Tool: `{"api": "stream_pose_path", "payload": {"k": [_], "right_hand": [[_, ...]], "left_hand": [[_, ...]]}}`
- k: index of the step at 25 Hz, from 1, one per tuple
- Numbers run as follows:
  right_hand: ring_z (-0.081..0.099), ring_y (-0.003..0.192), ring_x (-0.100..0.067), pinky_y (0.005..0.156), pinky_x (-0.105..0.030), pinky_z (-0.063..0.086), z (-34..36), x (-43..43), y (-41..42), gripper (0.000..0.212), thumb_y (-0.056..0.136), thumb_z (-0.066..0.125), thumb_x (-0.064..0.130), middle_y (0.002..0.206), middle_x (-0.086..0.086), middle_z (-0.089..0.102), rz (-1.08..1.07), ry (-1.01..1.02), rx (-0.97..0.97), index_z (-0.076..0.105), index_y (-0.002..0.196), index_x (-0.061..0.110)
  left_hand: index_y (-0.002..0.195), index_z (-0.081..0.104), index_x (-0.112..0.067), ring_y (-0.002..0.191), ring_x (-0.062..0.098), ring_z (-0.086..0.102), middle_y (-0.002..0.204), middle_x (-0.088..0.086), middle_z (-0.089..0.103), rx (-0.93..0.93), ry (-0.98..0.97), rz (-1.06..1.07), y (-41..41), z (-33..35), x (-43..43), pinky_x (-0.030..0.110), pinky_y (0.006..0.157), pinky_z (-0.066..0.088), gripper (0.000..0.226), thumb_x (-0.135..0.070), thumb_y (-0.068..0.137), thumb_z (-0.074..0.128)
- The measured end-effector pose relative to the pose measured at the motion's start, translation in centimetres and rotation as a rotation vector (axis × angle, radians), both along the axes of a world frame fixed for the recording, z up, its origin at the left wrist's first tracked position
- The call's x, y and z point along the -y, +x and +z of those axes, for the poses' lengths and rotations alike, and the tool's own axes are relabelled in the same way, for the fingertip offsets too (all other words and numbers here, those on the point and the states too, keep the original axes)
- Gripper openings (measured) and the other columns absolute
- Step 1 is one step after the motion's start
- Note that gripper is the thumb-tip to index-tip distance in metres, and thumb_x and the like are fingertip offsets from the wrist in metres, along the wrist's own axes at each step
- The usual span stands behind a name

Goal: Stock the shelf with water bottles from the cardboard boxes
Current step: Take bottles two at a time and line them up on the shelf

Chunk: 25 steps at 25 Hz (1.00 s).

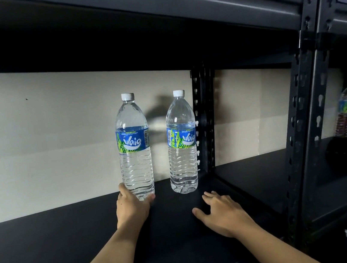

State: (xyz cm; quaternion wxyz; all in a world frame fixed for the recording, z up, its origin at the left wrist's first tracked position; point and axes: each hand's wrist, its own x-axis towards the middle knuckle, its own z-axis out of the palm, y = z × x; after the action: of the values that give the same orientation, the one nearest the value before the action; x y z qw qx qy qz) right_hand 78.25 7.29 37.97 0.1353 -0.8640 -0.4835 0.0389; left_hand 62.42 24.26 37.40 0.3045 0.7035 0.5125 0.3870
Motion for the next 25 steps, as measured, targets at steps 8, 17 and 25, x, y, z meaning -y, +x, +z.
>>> {"api": "stream_pose_path", "payload": {"k": [8,17,25], "right_hand": [[0.021,0.15,-0.024,0.118,-0.039,0.023,0.0,0.0,0.1,0.079,0.093,0.038,0.067,0.164,0.005,0.02,-0.004,0.002,0.001,0.028,0.156,0.02],[0.06,0.117,-0.022,0.095,-0.034,0.046,0.9,1.3,-2.0,0.049,0.098,0.04,0.054,0.13,0.001,0.063,-0.075,0.082,0.221,0.061,0.13,0.023],[0.02,0.15,-0.025,0.12,-0.044,0.015,-1.7,6.0,-12.4,0.057,0.103,0.031,0.049,0.16,-0.002,0.031,0.027,0.09,0.057,0.04,0.151,0.021]], "left_hand": [[0.127,0.036,-0.001,0.124,0.035,0.049,0.131,0.019,0.052,-0.023,-0.034,-0.025,-0.3,0.3,0.2,0.04,0.099,0.042,0.075,-0.027,0.076,0.084],[0.153,0.014,0.003,0.152,0.026,0.01,0.16,0.011,0.024,-0.561,0.033,-0.042,-5.1,-0.2,6.1,0.034,0.124,0.011,0.086,-0.061,0.099,0.031],[0.154,0.034,-0.022,0.152,0.01,0.015,0.162,-0.009,0.026,-0.505,0.287,-0.247,-17.5,-0.8,17.2,0.027,0.123,0.008,0.057,-0.049,0.104,0.035]]}}
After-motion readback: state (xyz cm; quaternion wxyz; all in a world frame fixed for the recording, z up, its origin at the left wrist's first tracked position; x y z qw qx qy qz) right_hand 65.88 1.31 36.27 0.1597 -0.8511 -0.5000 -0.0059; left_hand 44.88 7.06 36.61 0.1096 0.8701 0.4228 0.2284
